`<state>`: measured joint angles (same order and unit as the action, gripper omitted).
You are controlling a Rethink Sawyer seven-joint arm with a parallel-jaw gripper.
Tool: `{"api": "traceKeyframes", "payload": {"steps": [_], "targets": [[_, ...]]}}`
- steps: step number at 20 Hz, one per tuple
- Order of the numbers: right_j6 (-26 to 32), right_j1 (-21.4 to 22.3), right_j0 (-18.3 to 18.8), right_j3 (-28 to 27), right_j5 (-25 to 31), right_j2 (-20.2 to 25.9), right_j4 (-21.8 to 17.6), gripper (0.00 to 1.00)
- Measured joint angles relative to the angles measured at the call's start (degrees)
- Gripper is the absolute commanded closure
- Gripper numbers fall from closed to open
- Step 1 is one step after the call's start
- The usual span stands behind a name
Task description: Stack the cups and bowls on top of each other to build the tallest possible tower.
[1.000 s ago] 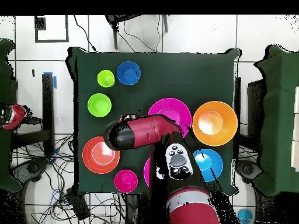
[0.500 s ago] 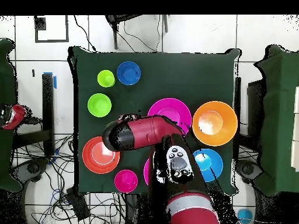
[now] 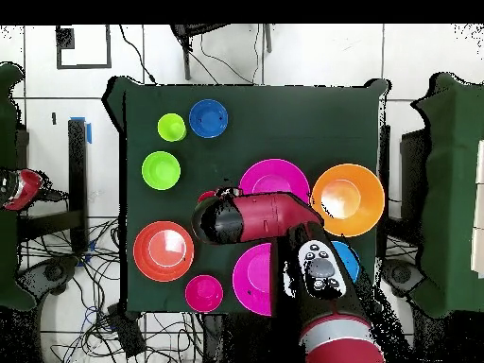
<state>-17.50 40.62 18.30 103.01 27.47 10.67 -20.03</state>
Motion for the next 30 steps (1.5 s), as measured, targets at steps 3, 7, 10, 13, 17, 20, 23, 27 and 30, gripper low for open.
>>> {"api": "traceKeyframes", "payload": {"steps": [3, 7, 10, 13, 17, 20, 23, 27, 30], "targets": [[0.0, 0.19, 0.05, 0.22, -0.01, -0.07, 0.01, 0.0], [0.0, 2.58, -0.38, 2.46, -0.02, -0.25, 0.01, 0.0], [0.0, 4.83, -0.79, 4.68, -0.01, -0.4, 0.01, 0.0], [-0.04, 7.41, -1.54, 7.44, -0.02, -0.85, 0.02, 0.0], [-0.38, 9.24, -2.95, 10.22, -0.42, -2.61, 0.02, 0.0], [-0.38, 9.65, -2.77, 11.97, -1.16, -3.38, 0.02, 0.0], [-0.38, 9.58, -2.01, 12.79, -2.15, -3.38, 0.02, 0.0], [-0.38, 8.08, -0.72, 13.12, -4.61, -3.5, 0.02, 0.0], [-0.38, 6.78, -0.59, 13.11, -6.27, -3.53, 0.04, 0.0]]}}
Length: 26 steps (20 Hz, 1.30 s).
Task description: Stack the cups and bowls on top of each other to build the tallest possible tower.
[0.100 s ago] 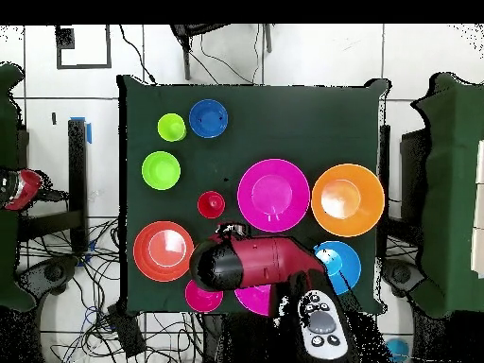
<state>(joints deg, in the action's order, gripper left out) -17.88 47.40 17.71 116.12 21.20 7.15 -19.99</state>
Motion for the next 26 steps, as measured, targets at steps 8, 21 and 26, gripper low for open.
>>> {"api": "traceKeyframes", "payload": {"steps": [8, 21, 26], "targets": [[0.0, -3.27, -0.03, -0.01, -3.44, 0.0, 0.02, 0.0], [0.0, -1.51, -0.5, 0.13, -3.43, -0.15, 0.0, 0.0], [0.0, -1.09, -0.85, 0.12, -3.43, -0.37, 0.0, 0.0]]}}
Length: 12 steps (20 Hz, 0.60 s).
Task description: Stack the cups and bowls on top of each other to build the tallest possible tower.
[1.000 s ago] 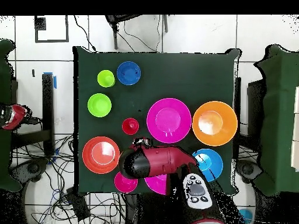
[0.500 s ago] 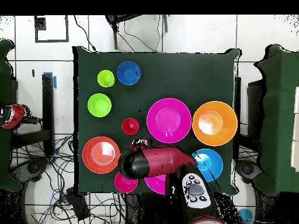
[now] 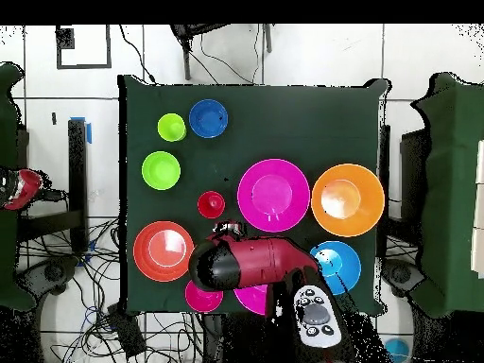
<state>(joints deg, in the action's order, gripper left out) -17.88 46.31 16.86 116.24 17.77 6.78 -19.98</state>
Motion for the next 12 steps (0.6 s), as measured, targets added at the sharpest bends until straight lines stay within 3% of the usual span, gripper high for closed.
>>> {"api": "traceKeyframes", "payload": {"steps": [12], "targets": [[0.0, 0.51, -2.17, 0.02, 0.0, 0.2, 1.28, 0.0]]}}
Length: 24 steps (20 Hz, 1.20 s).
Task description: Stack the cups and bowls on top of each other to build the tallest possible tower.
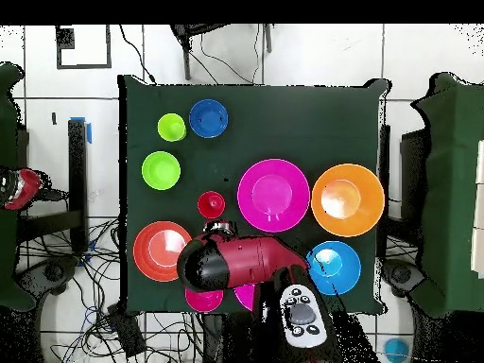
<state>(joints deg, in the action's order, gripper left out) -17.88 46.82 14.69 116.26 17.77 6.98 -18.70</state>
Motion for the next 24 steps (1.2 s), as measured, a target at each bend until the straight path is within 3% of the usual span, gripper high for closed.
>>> {"api": "traceKeyframes", "payload": {"steps": [11, 24], "targets": [[0.0, -2.63, 1.49, -1.65, 0.02, 0.96, 1.73, 0.0], [0.0, -7.01, -1.67, -8.21, 2.02, 2.03, 6.28, 0.0]]}}
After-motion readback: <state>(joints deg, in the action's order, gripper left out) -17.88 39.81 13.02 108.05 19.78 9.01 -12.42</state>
